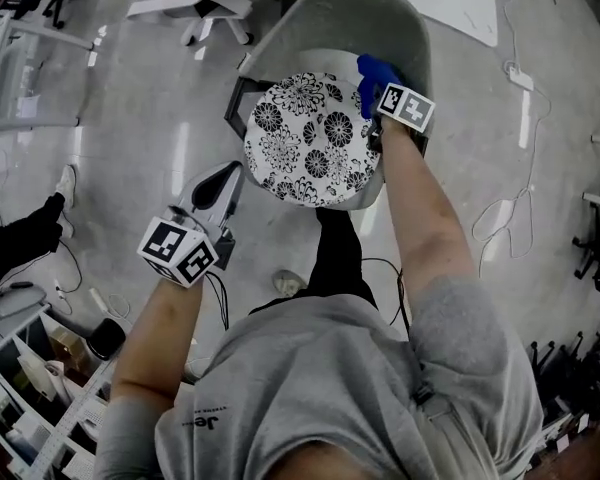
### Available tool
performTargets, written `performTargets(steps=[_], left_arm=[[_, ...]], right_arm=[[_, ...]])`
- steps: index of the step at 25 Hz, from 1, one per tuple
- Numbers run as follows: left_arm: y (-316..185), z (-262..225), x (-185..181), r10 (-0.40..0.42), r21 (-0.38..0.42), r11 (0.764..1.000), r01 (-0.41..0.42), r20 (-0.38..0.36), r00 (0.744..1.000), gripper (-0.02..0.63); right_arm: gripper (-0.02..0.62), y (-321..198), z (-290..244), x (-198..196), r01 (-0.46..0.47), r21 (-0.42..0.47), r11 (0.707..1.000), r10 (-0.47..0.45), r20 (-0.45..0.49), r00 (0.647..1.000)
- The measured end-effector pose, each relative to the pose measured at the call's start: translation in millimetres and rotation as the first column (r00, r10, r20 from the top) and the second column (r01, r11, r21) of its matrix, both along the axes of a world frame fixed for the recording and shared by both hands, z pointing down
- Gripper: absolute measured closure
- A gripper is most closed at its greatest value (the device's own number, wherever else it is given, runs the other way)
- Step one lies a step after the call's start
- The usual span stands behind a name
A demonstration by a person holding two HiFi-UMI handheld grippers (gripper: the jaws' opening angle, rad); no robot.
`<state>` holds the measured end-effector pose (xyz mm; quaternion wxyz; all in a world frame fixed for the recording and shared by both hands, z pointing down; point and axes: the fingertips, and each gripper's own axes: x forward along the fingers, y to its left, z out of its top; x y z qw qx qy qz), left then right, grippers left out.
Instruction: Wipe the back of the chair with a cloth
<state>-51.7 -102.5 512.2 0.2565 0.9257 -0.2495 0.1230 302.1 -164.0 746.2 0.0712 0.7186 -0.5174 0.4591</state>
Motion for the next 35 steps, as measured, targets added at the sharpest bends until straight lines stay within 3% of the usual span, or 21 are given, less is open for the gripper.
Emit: performTargets(steps=[3, 6, 11, 15, 20, 25, 28, 32, 35], left_arm=[[-8, -24, 2, -0.019, 0.029, 0.999, 0.019, -0.024, 1.0, 0.557], [-14, -55, 1, -0.047, 0.071, 0.996, 0.051, -0.051, 0.998, 0.557], [-20, -107, -21, -0.131, 0.125, 0.982, 0.141, -0.085, 0.988, 0.557], [-22, -141, -58, -0.233, 0.162, 0.956, 0.245, -0.09, 0.968, 0.557], [-11, -179, -117, -0.394, 0.204, 0.892, 0.405, -0.091, 0.915, 0.557], [12, -201, -177, -0.556, 0.215, 0.798, 0.563, -0.098, 0.825, 0.557], [34, -213, -212, -0.649, 0.232, 0.722, 0.652, -0.1, 0.754, 0.557], [76, -227, -254, -0.773, 0.254, 0.587, 0.769, -0.105, 0.625, 0.557], [115, -235, -284, -0.833, 0.269, 0.497, 0.825, -0.117, 0.54, 0.557]], right_arm=[[0.518, -15, -38, -20, 0.132, 0.046, 0.99, -0.131, -0.016, 0.991], [0.518, -35, -91, -46, 0.267, 0.114, 0.957, -0.264, -0.037, 0.964], [0.518, -60, -180, -109, 0.507, 0.213, 0.835, -0.497, -0.103, 0.862], [0.518, -70, -239, -169, 0.64, 0.274, 0.718, -0.638, -0.11, 0.762], [0.518, -76, -294, -254, 0.79, 0.313, 0.527, -0.802, -0.125, 0.585], [0.518, -68, -330, -344, 0.901, 0.323, 0.289, -0.924, -0.151, 0.351], [0.518, -55, -350, -399, 0.931, 0.339, 0.138, -0.966, -0.161, 0.202], [0.518, -26, -374, -474, 0.932, 0.352, -0.08, -0.981, -0.192, -0.011], [0.518, 9, -392, -525, 0.905, 0.369, -0.211, -0.966, -0.218, -0.136]])
